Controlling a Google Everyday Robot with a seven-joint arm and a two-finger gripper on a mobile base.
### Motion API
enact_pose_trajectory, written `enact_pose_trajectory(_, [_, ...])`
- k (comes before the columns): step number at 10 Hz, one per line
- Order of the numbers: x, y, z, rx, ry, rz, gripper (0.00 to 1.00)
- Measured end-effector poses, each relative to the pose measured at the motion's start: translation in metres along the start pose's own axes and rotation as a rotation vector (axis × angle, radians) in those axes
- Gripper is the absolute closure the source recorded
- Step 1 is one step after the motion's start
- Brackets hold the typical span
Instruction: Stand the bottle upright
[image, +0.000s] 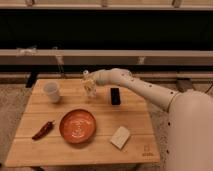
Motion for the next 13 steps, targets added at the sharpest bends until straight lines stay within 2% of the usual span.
enact_pose_trajectory(3, [0.005, -0.001, 0.005, 0.031, 0.005, 0.041, 1.0])
enact_pose_trajectory(4, [0.007, -0.002, 0.005, 0.042, 0.01, 0.053, 0.97])
enact_pose_trajectory(11, [0.012, 0.002, 0.008, 0.077, 0.035, 0.097, 0.27])
enact_pose_trajectory(12, [0.012, 0.002, 0.007, 0.078, 0.037, 0.097, 0.21])
enact_pose_trajectory(13, [0.013, 0.002, 0.007, 0.078, 0.038, 0.097, 0.2])
